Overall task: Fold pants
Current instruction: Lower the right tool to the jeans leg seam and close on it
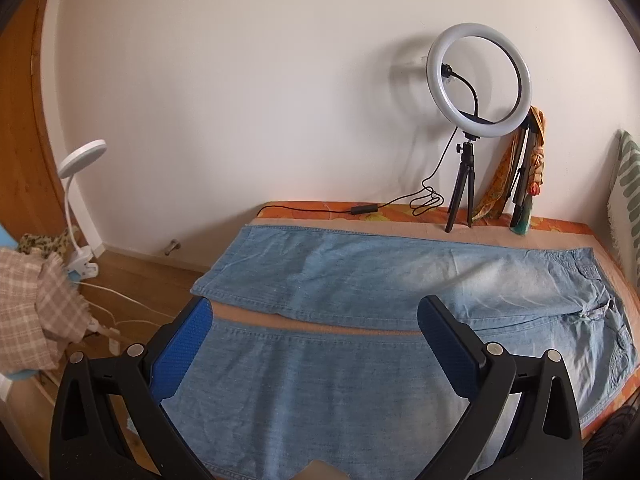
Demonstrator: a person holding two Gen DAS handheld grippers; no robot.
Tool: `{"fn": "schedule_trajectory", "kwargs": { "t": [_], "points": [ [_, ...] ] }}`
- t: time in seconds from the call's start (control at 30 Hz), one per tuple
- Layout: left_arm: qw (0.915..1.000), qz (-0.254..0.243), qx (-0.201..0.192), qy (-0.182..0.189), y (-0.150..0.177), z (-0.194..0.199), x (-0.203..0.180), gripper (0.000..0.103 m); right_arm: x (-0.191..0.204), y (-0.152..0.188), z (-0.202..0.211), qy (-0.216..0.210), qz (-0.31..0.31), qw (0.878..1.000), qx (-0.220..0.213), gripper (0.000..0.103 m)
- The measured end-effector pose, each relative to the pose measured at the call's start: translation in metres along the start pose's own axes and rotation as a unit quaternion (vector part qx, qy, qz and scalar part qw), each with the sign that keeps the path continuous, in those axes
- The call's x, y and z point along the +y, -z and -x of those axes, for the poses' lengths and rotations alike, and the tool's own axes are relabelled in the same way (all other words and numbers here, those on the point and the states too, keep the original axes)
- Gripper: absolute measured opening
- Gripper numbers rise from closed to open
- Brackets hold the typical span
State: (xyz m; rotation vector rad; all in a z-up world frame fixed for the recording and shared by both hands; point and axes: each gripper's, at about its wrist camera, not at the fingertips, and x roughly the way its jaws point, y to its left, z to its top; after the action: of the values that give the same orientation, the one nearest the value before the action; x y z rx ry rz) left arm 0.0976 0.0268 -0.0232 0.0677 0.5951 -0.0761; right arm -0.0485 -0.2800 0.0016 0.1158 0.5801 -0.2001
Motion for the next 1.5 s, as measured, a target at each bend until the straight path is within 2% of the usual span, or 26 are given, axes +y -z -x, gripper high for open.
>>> {"fn": "schedule_trajectory", "kwargs": {
  "t": [0.17, 0.33, 0.57, 0.67, 0.77, 0.87, 0.93, 1.23, 1.37, 1.5],
  "points": [
    [0.9994, -0.003, 0.012, 0.034, -0.017, -0.032, 0.008, 0.096, 0.004, -0.025, -0.044, -0.027, 0.025, 0.999, 0.029, 0.088],
    [0.9983, -0.015, 0.038, 0.041, -0.032, -0.075, 0.009, 0.092, 0.019, -0.044, -0.096, -0.064, 0.065, 0.994, 0.052, 0.088],
    [0.9932, -0.013, 0.088, 0.076, -0.043, -0.138, -0.001, 0.091, 0.045, -0.060, -0.185, -0.119, 0.107, 0.980, 0.119, 0.088],
    [0.9889, 0.008, 0.115, 0.093, -0.044, -0.169, -0.004, 0.083, 0.053, -0.058, -0.232, -0.130, 0.124, 0.972, 0.151, 0.088],
    [0.9873, 0.015, 0.128, 0.093, -0.042, -0.196, -0.008, 0.079, 0.062, -0.054, -0.277, -0.124, 0.138, 0.967, 0.175, 0.088],
    [0.9893, -0.012, 0.126, 0.073, -0.043, -0.217, -0.017, 0.079, 0.073, -0.049, -0.313, -0.141, 0.154, 0.959, 0.194, 0.087],
    [0.9886, -0.022, 0.132, 0.070, -0.044, -0.232, -0.022, 0.079, 0.082, -0.046, -0.334, -0.146, 0.170, 0.954, 0.200, 0.082],
    [0.9811, -0.010, 0.184, 0.059, -0.037, -0.286, -0.023, 0.079, 0.091, -0.036, -0.394, -0.202, 0.178, 0.934, 0.236, 0.078],
    [0.9773, 0.004, 0.199, 0.072, -0.030, -0.304, -0.022, 0.079, 0.098, -0.030, -0.404, -0.217, 0.199, 0.925, 0.242, 0.078],
    [0.9731, 0.041, 0.210, 0.085, -0.025, -0.321, -0.018, 0.079, 0.104, -0.023, -0.414, -0.222, 0.220, 0.915, 0.254, 0.078]
  ]
}}
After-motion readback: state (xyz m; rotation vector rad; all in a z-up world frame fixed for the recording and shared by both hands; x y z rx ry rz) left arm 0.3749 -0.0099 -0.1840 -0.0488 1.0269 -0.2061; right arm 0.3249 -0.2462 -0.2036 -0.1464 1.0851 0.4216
